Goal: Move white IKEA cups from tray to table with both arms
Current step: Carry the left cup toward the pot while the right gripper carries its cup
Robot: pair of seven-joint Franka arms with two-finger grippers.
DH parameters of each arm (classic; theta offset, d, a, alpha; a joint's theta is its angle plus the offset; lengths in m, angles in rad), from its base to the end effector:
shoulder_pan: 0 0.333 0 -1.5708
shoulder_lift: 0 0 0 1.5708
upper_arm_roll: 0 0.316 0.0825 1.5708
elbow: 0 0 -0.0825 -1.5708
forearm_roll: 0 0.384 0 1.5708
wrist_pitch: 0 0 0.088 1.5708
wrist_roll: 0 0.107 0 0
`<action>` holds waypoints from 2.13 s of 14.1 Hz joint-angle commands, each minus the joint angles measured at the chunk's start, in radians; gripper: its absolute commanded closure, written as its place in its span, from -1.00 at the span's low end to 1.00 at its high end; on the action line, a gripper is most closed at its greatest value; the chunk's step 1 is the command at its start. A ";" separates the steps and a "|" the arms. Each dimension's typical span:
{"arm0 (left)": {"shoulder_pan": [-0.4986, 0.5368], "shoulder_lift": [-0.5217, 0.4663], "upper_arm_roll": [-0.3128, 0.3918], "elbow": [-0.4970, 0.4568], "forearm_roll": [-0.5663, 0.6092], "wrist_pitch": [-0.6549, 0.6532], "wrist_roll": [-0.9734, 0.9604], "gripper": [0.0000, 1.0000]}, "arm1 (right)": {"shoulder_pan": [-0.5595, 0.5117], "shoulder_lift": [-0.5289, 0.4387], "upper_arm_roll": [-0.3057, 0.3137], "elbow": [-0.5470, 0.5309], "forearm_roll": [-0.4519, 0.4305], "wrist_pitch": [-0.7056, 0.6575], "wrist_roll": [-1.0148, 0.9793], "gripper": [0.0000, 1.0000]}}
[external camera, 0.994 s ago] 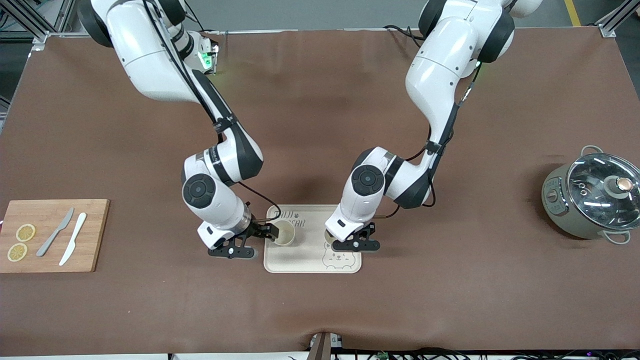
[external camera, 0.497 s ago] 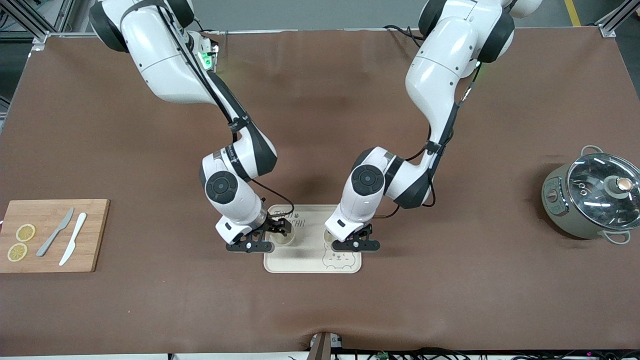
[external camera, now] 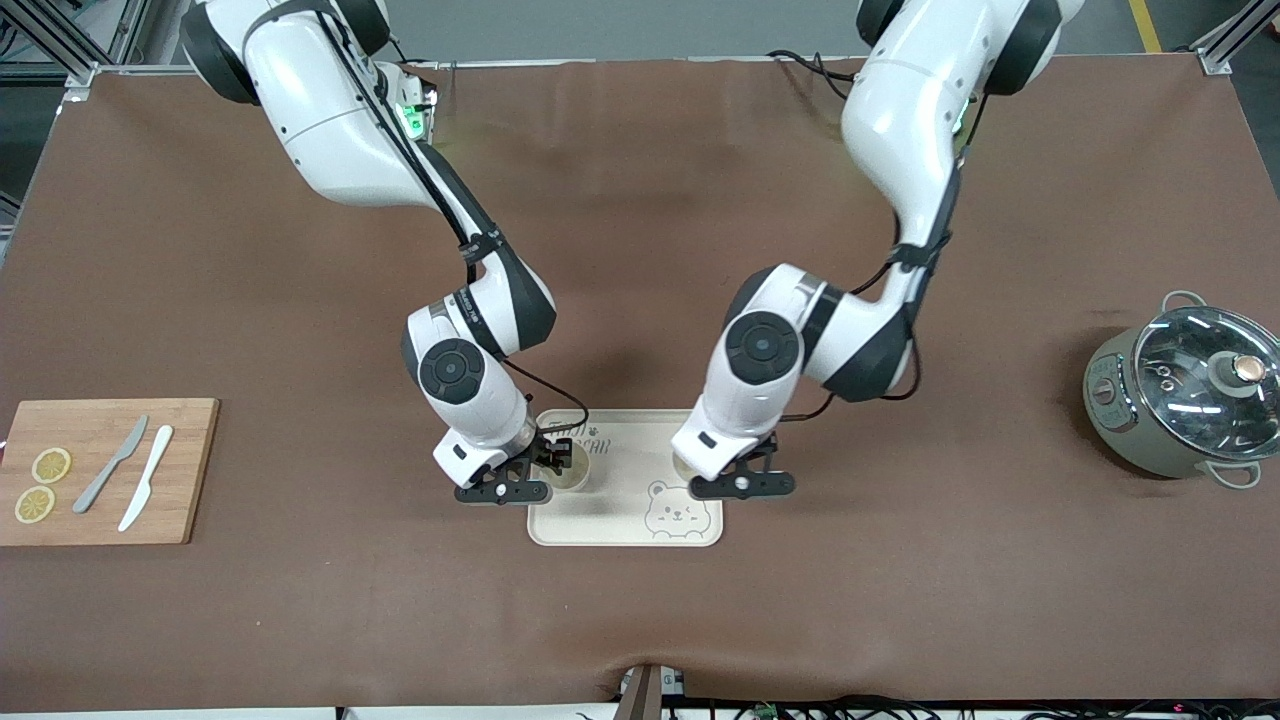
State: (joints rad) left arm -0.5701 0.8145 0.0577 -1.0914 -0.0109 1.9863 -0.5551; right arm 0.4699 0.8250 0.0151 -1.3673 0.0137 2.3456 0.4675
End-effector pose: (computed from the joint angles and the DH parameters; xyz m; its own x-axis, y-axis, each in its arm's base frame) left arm 0.6658 -0.3918 0.3425 0.9959 0.0275 0.0857 0.0262 -0.9995 0.0159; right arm 0.6661 0.3483 0.2381 0.9920 -0.0027 0.1262 0.0086 -0.9960 -0.0886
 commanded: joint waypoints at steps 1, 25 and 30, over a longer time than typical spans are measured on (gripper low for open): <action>0.061 -0.186 -0.015 -0.213 -0.023 -0.029 0.098 1.00 | 0.009 0.019 -0.006 0.027 -0.028 -0.005 0.025 0.61; 0.317 -0.552 -0.053 -1.245 -0.024 0.767 0.569 1.00 | -0.318 -0.021 -0.006 0.158 0.002 -0.161 -0.335 1.00; 0.345 -0.534 -0.056 -1.262 -0.024 0.830 0.606 1.00 | -0.399 -0.021 -0.015 0.151 0.002 -0.158 -0.435 1.00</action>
State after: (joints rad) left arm -0.2412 0.2871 0.0158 -2.3440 -0.0164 2.7953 0.0231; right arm 0.1063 0.8143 -0.0183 -1.2127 0.0152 2.2004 0.0745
